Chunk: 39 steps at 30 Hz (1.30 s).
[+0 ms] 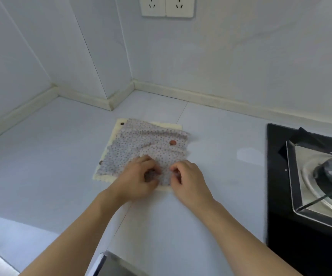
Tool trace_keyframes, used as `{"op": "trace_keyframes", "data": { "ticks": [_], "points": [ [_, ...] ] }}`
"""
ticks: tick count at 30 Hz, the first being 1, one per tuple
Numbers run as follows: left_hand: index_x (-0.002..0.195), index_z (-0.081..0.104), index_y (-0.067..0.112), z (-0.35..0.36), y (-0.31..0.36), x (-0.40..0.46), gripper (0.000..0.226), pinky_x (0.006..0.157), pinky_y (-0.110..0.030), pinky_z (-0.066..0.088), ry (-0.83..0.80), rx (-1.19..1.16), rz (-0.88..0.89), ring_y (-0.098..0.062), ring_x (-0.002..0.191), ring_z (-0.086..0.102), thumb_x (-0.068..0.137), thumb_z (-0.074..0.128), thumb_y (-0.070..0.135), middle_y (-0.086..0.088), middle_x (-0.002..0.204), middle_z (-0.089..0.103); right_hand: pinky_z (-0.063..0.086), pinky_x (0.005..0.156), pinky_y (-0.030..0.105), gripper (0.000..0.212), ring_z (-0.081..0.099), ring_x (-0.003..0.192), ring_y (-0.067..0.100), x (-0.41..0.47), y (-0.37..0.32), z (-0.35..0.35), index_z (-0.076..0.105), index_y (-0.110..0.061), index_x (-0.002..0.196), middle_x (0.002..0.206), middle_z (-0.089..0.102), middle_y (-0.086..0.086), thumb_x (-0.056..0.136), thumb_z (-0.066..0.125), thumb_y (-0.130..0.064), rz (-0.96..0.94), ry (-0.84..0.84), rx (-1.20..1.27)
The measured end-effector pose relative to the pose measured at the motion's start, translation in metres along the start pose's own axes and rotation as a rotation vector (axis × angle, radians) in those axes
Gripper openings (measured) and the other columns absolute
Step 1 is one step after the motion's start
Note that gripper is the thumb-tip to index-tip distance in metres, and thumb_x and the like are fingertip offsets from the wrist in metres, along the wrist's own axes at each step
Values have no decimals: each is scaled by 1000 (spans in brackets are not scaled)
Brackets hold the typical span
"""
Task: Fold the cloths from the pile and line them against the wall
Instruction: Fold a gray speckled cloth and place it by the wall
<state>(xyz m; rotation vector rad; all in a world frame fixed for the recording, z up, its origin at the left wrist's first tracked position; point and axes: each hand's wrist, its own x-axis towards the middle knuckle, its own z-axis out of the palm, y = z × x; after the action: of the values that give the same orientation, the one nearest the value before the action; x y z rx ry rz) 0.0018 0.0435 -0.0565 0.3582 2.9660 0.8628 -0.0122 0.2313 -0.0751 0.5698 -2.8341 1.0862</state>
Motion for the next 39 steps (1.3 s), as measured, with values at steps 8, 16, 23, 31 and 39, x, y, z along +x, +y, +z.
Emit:
{"op": "trace_keyframes", "data": {
  "ticks": [8,16,23,31,39],
  "points": [
    [96,66,21,17,-20,-13,25,86,-27,44,193,16,237,-14,94,56,75,54,29,8,97,58,45,87,36,22,53,96,20,-19,11,15,65,-22,98,100,60,-6,81,60,-36,-187,146,-162],
    [88,67,17,21,-22,-9,9,76,-23,39,246,50,289,-12,84,53,90,60,12,7,89,57,42,95,29,20,50,105,12,-22,6,11,65,-25,102,107,59,-11,84,62,-33,-108,110,-131],
    [86,58,20,21,-18,-4,14,72,-27,38,241,-48,194,-15,86,52,97,50,17,11,87,56,43,88,24,16,51,99,8,-18,8,11,65,-28,96,101,57,-14,80,67,-32,-86,113,-81],
    [86,50,21,24,-9,-1,13,61,-23,35,327,-84,257,-7,74,49,98,47,18,8,80,55,50,76,32,5,58,78,7,-15,7,6,66,-23,84,83,64,-11,88,62,-23,-67,234,80],
    [95,60,21,26,-16,6,16,70,-35,40,460,243,380,-22,81,52,91,46,27,7,84,53,50,74,34,14,59,79,11,-11,5,1,72,-23,94,87,67,-9,93,58,-22,-142,473,96]
  ]
}}
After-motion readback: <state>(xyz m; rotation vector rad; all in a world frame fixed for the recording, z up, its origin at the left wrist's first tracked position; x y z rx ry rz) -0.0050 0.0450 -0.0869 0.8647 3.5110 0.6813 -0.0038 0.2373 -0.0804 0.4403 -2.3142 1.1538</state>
